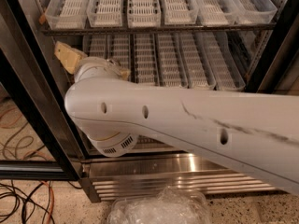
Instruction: Pick redbull can from middle shelf of fridge
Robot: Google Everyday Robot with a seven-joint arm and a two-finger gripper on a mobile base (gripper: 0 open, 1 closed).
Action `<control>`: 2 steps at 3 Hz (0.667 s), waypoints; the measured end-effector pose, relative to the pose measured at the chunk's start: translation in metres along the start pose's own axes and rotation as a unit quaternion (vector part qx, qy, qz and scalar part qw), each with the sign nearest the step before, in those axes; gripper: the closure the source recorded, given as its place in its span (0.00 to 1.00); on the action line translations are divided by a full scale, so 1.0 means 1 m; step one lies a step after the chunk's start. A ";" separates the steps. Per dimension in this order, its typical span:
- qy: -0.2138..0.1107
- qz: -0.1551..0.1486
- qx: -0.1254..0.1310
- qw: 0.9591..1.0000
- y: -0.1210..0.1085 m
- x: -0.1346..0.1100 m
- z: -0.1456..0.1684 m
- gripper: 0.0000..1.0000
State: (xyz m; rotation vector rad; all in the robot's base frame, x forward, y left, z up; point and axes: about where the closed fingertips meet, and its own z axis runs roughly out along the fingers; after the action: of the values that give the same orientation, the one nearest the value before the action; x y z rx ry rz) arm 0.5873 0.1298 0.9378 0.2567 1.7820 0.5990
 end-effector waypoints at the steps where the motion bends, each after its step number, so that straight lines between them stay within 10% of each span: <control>1: 0.000 0.000 0.000 1.000 0.000 0.000 0.000 0.00; 2: 0.004 -0.036 0.012 0.999 -0.003 0.004 -0.001 0.00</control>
Offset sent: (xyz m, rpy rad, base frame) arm -0.0054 -0.0047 -0.0190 -0.2691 0.0012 -0.0095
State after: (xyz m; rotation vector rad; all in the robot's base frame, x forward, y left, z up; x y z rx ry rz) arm 0.5853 0.1288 0.9332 0.2061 1.7987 0.5283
